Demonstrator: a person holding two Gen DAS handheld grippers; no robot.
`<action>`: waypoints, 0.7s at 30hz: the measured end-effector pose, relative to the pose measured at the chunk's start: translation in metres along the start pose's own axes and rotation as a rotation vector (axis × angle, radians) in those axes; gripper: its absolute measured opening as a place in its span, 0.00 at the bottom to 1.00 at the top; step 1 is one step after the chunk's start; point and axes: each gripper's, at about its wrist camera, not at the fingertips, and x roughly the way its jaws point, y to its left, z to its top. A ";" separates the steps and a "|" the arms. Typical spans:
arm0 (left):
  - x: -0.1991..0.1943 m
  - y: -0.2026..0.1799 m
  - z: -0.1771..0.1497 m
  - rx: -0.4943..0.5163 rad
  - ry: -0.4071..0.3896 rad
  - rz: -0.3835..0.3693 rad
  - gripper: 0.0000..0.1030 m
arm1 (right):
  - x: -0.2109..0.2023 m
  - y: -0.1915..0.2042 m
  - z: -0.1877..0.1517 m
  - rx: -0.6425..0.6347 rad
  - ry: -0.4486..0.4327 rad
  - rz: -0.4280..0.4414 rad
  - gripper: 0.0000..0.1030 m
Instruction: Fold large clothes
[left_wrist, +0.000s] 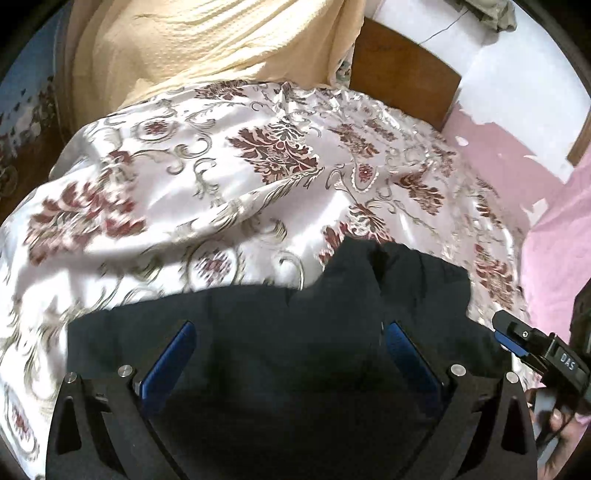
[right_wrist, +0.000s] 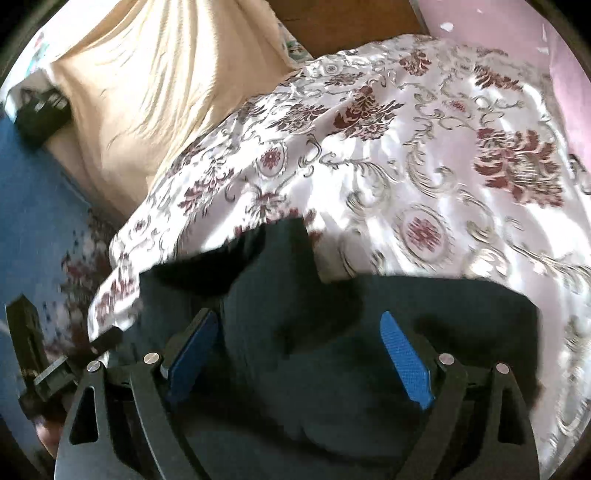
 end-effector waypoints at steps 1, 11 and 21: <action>0.006 -0.003 0.004 0.002 -0.001 0.006 1.00 | 0.008 0.002 0.004 0.010 -0.002 -0.005 0.84; 0.033 -0.013 0.018 0.052 -0.038 0.067 1.00 | 0.055 0.006 0.021 0.054 -0.021 0.004 0.84; 0.024 -0.033 0.021 0.161 -0.080 -0.014 0.13 | 0.055 0.011 0.022 0.037 -0.070 0.000 0.30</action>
